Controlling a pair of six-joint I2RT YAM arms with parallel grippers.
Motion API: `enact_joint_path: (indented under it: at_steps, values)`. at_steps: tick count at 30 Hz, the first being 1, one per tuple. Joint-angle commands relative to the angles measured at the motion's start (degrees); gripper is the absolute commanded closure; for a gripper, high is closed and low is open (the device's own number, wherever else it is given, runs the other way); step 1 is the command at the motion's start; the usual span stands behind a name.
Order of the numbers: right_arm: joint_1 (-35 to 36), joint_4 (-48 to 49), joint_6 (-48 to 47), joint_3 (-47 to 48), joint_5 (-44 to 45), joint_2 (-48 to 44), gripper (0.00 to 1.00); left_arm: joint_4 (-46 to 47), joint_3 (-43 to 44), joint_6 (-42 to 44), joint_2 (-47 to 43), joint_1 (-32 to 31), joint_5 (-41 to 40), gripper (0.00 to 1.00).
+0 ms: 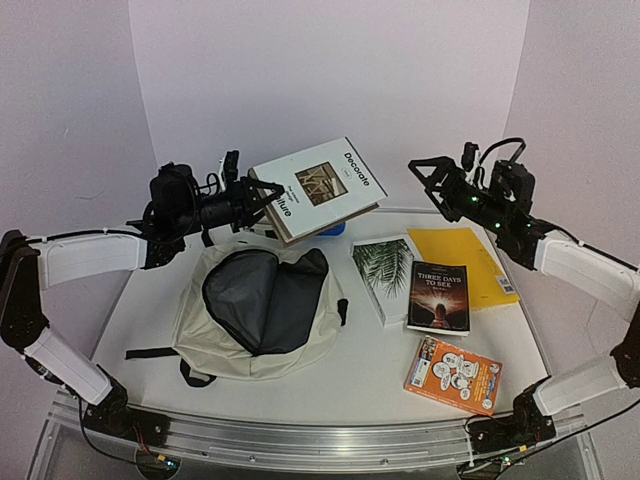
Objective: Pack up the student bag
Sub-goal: Pick up the book from the center of the board.
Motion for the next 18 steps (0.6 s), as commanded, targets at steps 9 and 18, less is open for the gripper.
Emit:
enact_joint_path:
  at_steps: [9,18]
  values:
    - [0.6,-10.4,-11.5,7.2,-36.8,2.3,0.02,-4.8,4.3,5.8,-4.5,0.1,24.9,0.73]
    - [4.3,-9.9,-11.8,8.4,-42.3,3.8,0.04,-0.7,4.8,2.9,-2.2,0.1,27.6,0.74]
